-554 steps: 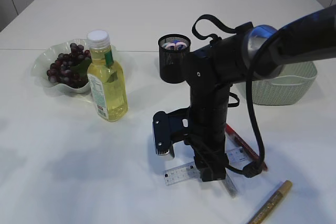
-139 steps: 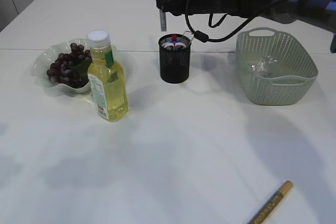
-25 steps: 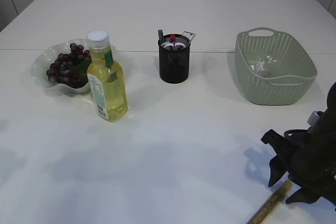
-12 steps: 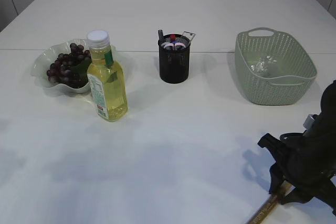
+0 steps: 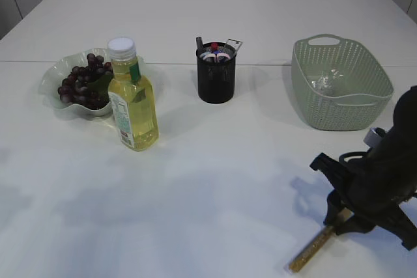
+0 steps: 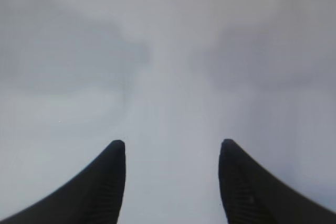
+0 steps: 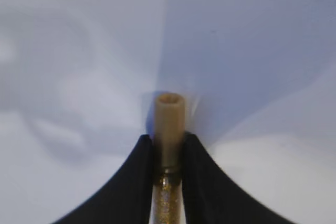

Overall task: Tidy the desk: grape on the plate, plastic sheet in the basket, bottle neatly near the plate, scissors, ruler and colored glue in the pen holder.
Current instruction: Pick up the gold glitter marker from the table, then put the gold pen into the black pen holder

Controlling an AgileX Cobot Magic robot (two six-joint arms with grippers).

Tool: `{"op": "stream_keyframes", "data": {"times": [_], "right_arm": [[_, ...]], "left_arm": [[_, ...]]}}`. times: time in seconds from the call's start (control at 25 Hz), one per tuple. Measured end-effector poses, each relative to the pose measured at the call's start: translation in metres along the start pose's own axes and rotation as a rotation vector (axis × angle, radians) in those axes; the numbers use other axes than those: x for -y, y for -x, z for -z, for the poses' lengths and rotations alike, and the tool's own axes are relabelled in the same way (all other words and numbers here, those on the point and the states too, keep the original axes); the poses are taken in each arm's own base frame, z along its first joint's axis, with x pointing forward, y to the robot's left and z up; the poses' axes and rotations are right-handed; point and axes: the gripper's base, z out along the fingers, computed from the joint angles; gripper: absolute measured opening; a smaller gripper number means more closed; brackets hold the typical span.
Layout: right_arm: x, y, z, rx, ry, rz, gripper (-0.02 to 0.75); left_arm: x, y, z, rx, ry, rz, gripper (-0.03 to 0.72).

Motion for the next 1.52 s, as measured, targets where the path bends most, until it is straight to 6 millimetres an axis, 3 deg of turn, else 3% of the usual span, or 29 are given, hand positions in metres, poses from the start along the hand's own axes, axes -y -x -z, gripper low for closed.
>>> {"op": "stream_keyframes", "data": {"times": [0.2, 0.48, 0.76, 1.16, 1.52], "right_arm": [[-0.037, 0.009, 0.021, 0.024, 0.146, 0.177, 0.141], [-0.101, 0.025, 0.072, 0.149, 0.390, 0.458, 0.140], [-0.153, 0.041, 0.112, 0.311, 0.508, 0.726, 0.140], [-0.219, 0.068, 0.127, 0.518, 0.570, 1.046, 0.139], [-0.262, 0.083, 0.138, 0.691, 0.689, 1.155, 0.139]], "left_arm": [[0.000, 0.000, 0.000, 0.000, 0.000, 0.000, 0.415], [0.000, 0.000, 0.000, -0.004, 0.000, 0.000, 0.415], [0.000, 0.000, 0.000, -0.005, 0.000, 0.000, 0.415], [0.000, -0.003, 0.000, -0.028, 0.002, 0.000, 0.415], [0.000, -0.004, 0.000, -0.049, 0.003, 0.000, 0.415]]}}
